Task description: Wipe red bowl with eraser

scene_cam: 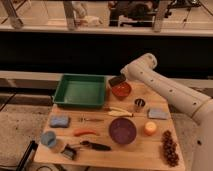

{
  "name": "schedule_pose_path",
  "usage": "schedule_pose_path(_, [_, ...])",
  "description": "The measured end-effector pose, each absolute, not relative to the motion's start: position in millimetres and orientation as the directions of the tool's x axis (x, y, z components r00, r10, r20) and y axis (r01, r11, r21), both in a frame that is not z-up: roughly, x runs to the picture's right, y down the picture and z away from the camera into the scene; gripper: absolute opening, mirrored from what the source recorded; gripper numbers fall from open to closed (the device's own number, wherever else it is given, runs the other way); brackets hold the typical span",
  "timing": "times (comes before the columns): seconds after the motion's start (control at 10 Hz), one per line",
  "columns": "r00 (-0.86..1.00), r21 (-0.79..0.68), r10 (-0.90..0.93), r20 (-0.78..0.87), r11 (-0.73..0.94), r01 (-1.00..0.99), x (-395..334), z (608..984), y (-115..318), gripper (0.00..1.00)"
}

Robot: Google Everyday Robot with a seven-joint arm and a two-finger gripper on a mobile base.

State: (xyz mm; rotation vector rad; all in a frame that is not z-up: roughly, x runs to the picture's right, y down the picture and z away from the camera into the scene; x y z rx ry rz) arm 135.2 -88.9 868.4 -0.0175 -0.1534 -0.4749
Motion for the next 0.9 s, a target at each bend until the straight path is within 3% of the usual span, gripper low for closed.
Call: schedule_pose_path(0.9, [0.886, 0.031, -0.441, 0.144, 0.897, 0.441, 141.3, 862.3, -88.7, 0.80])
